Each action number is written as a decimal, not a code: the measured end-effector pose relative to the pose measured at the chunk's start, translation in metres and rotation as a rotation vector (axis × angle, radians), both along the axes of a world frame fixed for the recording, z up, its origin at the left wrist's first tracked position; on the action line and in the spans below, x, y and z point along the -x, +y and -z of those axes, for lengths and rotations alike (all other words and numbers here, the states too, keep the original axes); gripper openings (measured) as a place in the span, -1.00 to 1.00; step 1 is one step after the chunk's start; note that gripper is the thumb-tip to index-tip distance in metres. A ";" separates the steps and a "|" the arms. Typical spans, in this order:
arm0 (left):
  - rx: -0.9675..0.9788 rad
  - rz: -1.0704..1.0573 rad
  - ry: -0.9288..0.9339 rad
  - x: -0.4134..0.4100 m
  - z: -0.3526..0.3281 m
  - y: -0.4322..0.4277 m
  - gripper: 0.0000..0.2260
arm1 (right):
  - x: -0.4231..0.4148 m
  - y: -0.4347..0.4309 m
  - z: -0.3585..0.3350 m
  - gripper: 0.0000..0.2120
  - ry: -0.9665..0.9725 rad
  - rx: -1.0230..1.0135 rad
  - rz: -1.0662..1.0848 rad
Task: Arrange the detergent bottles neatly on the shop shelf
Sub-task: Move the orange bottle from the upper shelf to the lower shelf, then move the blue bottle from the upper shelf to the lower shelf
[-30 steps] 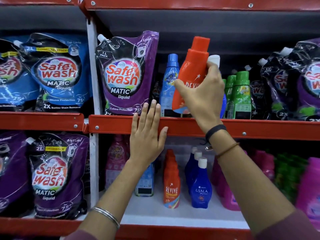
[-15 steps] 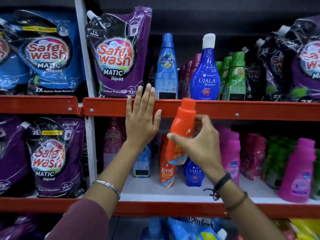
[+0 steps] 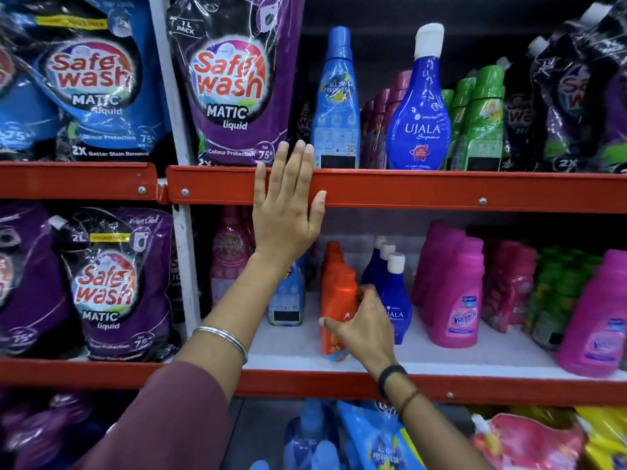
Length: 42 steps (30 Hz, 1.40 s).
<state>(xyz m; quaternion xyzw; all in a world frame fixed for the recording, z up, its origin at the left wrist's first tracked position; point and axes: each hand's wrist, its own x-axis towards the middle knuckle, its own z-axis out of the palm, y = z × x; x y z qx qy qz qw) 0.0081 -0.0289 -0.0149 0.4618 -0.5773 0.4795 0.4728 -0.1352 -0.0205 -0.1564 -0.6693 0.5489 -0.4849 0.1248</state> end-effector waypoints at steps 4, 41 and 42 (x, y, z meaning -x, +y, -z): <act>0.006 -0.005 -0.002 0.000 0.000 -0.001 -0.50 | -0.002 -0.002 0.012 -0.36 0.029 -0.016 0.005; -0.098 -0.048 0.061 0.079 -0.009 -0.002 -0.49 | 0.068 0.009 -0.239 -0.07 0.112 0.524 0.351; -0.097 -0.047 0.060 0.079 -0.009 -0.002 -0.49 | 0.068 0.010 -0.238 -0.13 0.107 0.534 0.351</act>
